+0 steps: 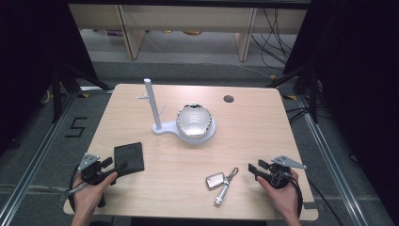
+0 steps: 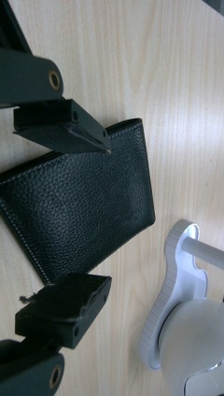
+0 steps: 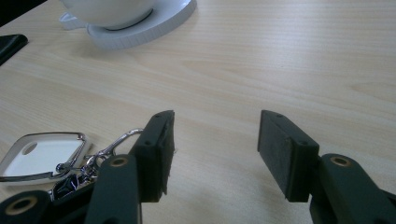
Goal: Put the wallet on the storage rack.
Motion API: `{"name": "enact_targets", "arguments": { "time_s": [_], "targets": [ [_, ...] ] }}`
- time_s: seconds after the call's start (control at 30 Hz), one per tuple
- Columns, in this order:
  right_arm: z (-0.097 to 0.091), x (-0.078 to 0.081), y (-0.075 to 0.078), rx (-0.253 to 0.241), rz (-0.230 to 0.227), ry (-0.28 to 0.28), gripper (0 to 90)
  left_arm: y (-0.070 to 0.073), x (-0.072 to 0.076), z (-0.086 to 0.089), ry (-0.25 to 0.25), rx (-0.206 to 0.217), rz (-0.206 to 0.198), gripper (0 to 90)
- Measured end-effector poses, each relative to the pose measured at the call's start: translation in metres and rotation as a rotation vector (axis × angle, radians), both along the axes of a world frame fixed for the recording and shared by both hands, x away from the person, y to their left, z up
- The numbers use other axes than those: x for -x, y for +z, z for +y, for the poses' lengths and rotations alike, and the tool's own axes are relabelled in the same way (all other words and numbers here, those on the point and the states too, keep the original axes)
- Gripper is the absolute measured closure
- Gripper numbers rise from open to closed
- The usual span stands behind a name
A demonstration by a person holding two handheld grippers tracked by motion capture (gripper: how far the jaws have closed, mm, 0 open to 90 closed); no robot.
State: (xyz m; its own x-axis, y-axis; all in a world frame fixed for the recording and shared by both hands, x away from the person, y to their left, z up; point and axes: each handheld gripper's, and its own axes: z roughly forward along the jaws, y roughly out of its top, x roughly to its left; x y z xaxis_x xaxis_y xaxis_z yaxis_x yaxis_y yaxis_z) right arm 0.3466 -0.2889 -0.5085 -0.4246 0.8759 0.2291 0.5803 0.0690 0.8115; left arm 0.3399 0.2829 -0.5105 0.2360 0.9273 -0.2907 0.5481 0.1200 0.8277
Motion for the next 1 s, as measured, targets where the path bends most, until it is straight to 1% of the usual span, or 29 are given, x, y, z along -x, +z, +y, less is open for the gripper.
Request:
{"name": "enact_targets", "arguments": {
  "time_s": [0.03, 0.07, 0.1, 0.13, 0.17, 0.2, 0.23, 0.27, 0.3, 0.33, 0.37, 0.4, 0.43, 0.47, 0.5, 0.53, 0.57, 0.6, 0.67, 0.7, 0.73, 0.8, 0.83, 0.87, 0.9, 0.93, 1.0],
  "targets": [
    [0.0, -0.002, -0.001, 0.003, -0.006, -0.007, 46.5, 0.002, -0.003, 0.001, -0.009, -0.009, 0.031, 28.9],
    [0.0, -0.002, -0.001, 0.003, -0.006, -0.007, 46.5, 0.002, -0.003, 0.001, -0.009, -0.009, 0.031, 29.0],
    [-0.001, -0.001, 0.001, -0.014, 0.02, 0.01, 46.3, 0.005, -0.007, 0.003, -0.011, -0.015, 0.057, 29.0],
    [-0.001, -0.003, 0.001, 0.005, 0.008, -0.008, 46.1, 0.007, -0.011, 0.004, -0.009, -0.021, 0.07, 29.2],
    [-0.001, -0.003, 0.003, -0.001, 0.031, -0.018, 45.8, 0.012, -0.019, 0.007, -0.011, -0.04, 0.096, 29.4],
    [-0.003, -0.004, 0.004, 0.002, 0.033, -0.008, 45.7, 0.013, -0.023, 0.008, -0.011, -0.039, 0.114, 29.5],
    [-0.002, -0.005, 0.004, 0.005, 0.033, -0.013, 45.8, 0.015, -0.027, 0.01, -0.014, -0.042, 0.128, 29.7],
    [-0.002, -0.005, 0.004, 0.005, 0.033, -0.013, 45.8, 0.015, -0.027, 0.01, -0.014, -0.042, 0.128, 30.0],
    [0.0, -0.003, 0.007, -0.024, 0.063, -0.018, 45.8, 0.016, -0.033, 0.012, -0.019, -0.033, 0.131, 30.2],
    [-0.002, -0.004, 0.007, -0.011, 0.043, 0.003, 45.8, 0.017, -0.043, 0.015, -0.012, -0.016, 0.16, 30.6],
    [-0.002, -0.004, 0.007, -0.011, 0.043, 0.003, 45.8, 0.017, -0.043, 0.015, -0.012, -0.016, 0.16, 31.0],
    [-0.001, -0.005, 0.008, -0.011, 0.04, 0.001, 45.7, 0.016, -0.052, 0.019, 0.002, -0.026, 0.185, 31.5],
    [-0.001, -0.005, 0.008, -0.011, 0.04, 0.001, 45.7, 0.016, -0.052, 0.019, 0.002, -0.026, 0.185, 31.8],
    [0.0, -0.005, 0.009, 0.01, 0.03, -0.013, 45.7, 0.016, -0.056, 0.02, 0.014, -0.024, 0.199, 32.4],
    [0.003, -0.003, 0.01, -0.021, 0.049, -0.014, 45.7, 0.016, -0.063, 0.023, 0.004, -0.025, 0.23, 32.8],
    [0.003, -0.003, 0.01, -0.021, 0.049, -0.014, 45.7, 0.016, -0.063, 0.023, 0.004, -0.025, 0.23, 33.2],
    [0.001, -0.002, 0.013, -0.005, 0.046, 0.0, 45.6, 0.015, -0.067, 0.025, 0.017, -0.001, 0.247, 33.6],
    [0.0, -0.003, 0.013, -0.001, 0.031, 0.0, 45.6, 0.015, -0.069, 0.025, 0.022, 0.002, 0.258, 34.2],
    [0.0, -0.003, 0.013, 0.003, 0.029, -0.005, 45.6, 0.014, -0.069, 0.025, 0.028, 0.002, 0.265, 34.5],
    [0.0, -0.004, 0.013, 0.002, 0.024, 0.001, 45.5, 0.013, -0.071, 0.026, 0.015, -0.005, 0.28, 34.8],
    [0.0, -0.004, 0.013, 0.002, 0.022, 0.002, 45.6, 0.01, -0.072, 0.026, 0.026, 0.003, 0.285, 34.9],
    [0.0, -0.004, 0.013, -0.004, 0.024, 0.003, 45.6, 0.009, -0.073, 0.025, 0.019, 0.004, 0.29, 35.0],
    [0.001, -0.003, 0.014, 0.001, 0.026, 0.005, 45.6, 0.006, -0.074, 0.024, 0.009, 0.003, 0.322, 35.4],
    [0.001, -0.003, 0.014, 0.001, 0.026, 0.005, 45.6, 0.006, -0.074, 0.024, 0.009, 0.003, 0.322, 36.3],
    [0.002, -0.002, 0.015, -0.01, 0.029, 0.005, 45.5, 0.002, -0.075, 0.024, 0.009, 0.006, 0.336, 37.6],
    [0.003, 0.0, 0.015, -0.026, 0.044, 0.001, 45.5, 0.0, -0.076, 0.024, 0.007, 0.007, 0.326, 38.5],
    [0.003, 0.001, 0.016, -0.022, 0.047, -0.004, 45.4, 0.0, -0.077, 0.022, 0.024, 0.022, 0.32, 41.6]
  ]
}}
